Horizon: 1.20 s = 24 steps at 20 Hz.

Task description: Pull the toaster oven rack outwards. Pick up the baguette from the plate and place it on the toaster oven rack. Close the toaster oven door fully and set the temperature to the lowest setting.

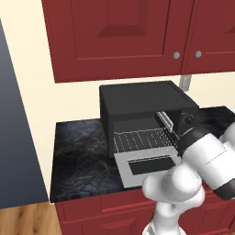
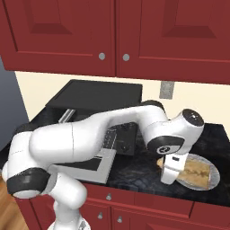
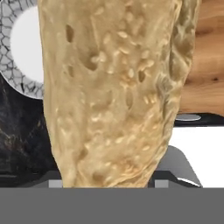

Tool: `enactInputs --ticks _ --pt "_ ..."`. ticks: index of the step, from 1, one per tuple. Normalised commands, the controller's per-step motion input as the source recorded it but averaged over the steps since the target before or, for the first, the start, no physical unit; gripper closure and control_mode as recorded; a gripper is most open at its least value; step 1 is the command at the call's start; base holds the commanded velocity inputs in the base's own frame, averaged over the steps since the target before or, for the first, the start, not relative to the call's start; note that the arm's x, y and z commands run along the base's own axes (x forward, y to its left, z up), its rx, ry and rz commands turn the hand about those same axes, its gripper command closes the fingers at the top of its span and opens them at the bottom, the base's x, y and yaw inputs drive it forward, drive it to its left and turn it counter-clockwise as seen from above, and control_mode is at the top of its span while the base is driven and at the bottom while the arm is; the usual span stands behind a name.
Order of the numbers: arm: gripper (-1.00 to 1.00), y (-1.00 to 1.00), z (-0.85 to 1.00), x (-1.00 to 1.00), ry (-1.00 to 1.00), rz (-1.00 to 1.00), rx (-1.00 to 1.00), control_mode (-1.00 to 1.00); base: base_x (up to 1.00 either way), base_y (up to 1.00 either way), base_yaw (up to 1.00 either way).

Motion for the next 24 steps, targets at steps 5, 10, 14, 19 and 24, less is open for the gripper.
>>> enactInputs --ticks 5,10,14,19,24 --pt "1.00 1.00 0.37 -0.68 0.00 0.06 -0.26 -1.00 0.00 0.00 0.00" --pt "1.00 1.00 0.38 -0.24 -0.02 0.01 -0.20 -1.00 0.00 0.00 0.00" --pt "1.00 1.00 0.45 0.00 0.00 0.00 -0.12 -1.00 0.00 0.00 0.00" --pt "1.00 0.69 0.22 0.22 0.00 0.00 -0.01 -1.00 0.00 0.00 0.00" --pt "1.00 0.18 0.13 0.27 0.00 0.00 0.16 -1.00 0.00 0.00 0.00"
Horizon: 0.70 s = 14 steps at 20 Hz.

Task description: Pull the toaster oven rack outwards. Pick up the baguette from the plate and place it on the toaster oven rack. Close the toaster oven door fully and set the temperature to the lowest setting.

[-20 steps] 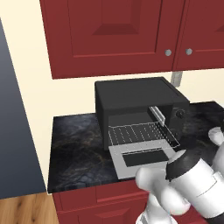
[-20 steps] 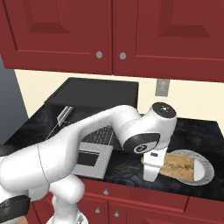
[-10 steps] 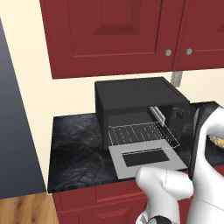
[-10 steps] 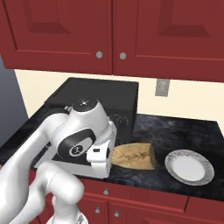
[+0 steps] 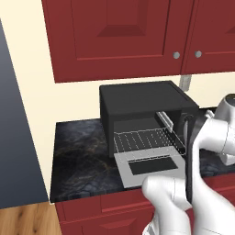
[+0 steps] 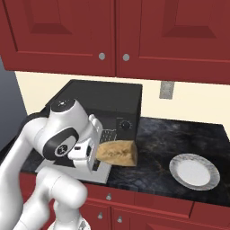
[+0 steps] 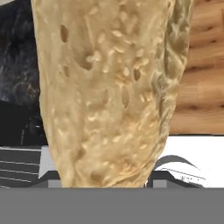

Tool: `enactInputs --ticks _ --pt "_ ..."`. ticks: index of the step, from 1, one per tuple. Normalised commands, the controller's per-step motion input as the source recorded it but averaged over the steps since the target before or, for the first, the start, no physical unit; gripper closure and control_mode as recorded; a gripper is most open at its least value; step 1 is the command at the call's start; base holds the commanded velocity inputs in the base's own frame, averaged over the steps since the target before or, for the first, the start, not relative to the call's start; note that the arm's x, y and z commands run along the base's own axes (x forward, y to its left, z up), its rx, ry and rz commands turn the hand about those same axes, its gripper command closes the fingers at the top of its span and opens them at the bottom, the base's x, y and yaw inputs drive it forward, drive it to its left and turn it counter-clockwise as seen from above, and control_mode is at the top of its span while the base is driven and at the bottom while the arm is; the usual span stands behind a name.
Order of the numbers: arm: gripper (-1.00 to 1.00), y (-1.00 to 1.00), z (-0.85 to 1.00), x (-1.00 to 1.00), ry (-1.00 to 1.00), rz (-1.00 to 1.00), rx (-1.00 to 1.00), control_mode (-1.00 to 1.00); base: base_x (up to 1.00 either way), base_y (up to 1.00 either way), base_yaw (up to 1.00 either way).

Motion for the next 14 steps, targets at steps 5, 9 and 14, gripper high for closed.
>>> enactInputs --ticks 5,9,14 --pt "1.00 0.14 0.02 0.24 0.12 0.02 0.17 -1.00 0.00 0.00 0.00" --pt "1.00 0.46 -0.05 0.04 0.07 0.09 0.00 -1.00 0.00 0.00 0.00" --pt "1.00 0.82 -0.23 0.07 0.00 0.14 0.00 -1.00 0.00 0.00 0.00"
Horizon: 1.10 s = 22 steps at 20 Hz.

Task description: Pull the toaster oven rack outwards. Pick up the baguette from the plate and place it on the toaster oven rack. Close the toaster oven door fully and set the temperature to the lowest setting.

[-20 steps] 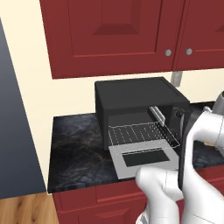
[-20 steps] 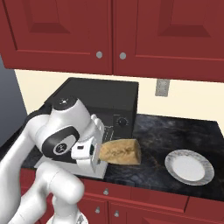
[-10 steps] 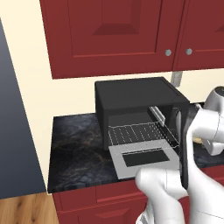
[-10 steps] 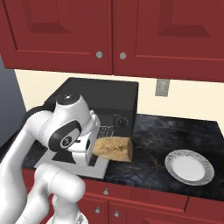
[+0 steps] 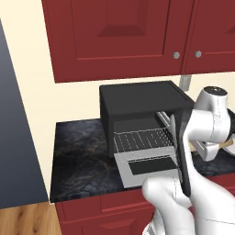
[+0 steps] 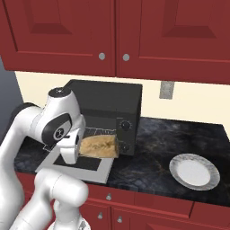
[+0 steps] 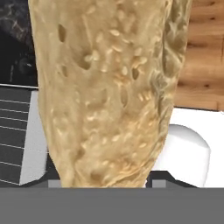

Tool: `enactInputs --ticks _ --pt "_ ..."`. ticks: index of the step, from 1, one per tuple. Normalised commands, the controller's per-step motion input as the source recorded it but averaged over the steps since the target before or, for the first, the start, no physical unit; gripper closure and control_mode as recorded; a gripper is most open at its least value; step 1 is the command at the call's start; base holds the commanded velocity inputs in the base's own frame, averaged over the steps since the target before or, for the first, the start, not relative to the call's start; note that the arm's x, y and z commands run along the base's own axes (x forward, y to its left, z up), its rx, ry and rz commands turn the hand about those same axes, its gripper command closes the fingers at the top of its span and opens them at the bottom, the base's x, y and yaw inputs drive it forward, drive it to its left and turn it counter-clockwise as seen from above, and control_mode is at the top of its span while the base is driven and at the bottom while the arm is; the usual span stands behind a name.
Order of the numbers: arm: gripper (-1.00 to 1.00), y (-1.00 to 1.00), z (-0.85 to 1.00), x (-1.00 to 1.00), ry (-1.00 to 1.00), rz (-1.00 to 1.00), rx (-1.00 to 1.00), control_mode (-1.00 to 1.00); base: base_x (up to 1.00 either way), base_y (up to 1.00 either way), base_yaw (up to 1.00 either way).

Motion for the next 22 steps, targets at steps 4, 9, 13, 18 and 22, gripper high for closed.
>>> enactInputs --ticks 4,9,13,18,22 --pt "1.00 0.68 -0.21 0.06 0.00 0.11 0.07 -1.00 0.00 0.00 0.00" --pt "1.00 0.57 -0.01 0.18 0.00 0.02 0.04 -1.00 0.00 0.00 0.00" --pt "1.00 0.24 0.18 0.11 0.00 -0.03 0.03 -1.00 0.00 0.00 0.00" --pt "1.00 0.01 0.00 0.51 0.01 -0.06 0.01 -1.00 0.00 0.00 0.00" --pt "1.00 0.02 0.00 0.42 0.00 -0.07 0.00 -1.00 0.00 0.00 0.00"
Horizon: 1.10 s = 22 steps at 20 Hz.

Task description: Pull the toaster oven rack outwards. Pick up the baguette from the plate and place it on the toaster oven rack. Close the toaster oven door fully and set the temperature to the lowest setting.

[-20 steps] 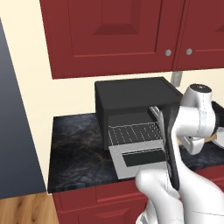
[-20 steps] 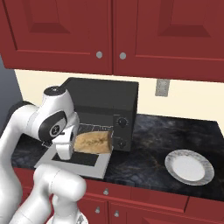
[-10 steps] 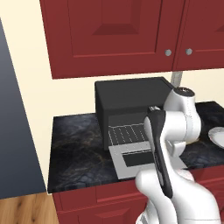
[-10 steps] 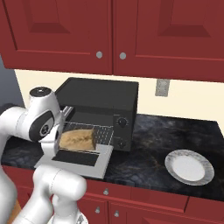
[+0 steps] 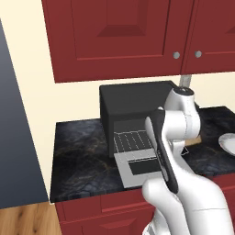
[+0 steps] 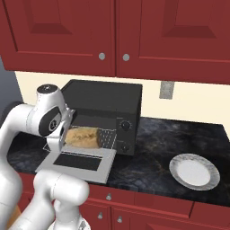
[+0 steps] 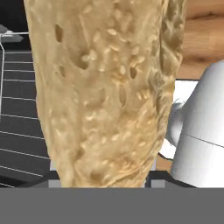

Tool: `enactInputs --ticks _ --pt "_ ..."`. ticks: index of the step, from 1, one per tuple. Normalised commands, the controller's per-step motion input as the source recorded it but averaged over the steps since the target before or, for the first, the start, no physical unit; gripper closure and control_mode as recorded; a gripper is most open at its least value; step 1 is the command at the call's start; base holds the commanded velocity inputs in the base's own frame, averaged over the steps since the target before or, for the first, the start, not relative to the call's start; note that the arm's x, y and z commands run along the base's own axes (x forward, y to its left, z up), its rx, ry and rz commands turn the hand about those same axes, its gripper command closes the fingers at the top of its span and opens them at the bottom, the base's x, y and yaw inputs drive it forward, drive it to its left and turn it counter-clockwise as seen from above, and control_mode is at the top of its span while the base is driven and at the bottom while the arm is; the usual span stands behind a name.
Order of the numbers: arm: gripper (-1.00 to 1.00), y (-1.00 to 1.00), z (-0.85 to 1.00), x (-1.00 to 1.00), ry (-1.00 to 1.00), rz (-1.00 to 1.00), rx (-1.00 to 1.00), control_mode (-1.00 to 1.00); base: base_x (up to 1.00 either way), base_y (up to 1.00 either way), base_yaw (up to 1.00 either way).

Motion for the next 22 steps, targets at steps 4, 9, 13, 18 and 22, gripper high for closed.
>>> enactInputs --ticks 4,9,13,18,22 --pt "1.00 0.12 -0.03 0.20 0.02 -0.03 0.00 -1.00 0.00 0.00 0.00" --pt "1.00 0.12 -0.40 0.00 0.05 0.00 0.01 -1.00 0.00 0.00 0.00" --pt "1.00 0.22 -0.38 0.04 0.06 0.00 0.04 -1.00 0.00 0.00 0.00" --pt "1.00 0.22 -0.22 0.12 0.03 0.00 0.02 -1.00 0.00 0.00 0.00" --pt "1.00 0.17 0.00 0.30 0.00 0.00 0.00 -1.00 0.00 0.00 0.00"
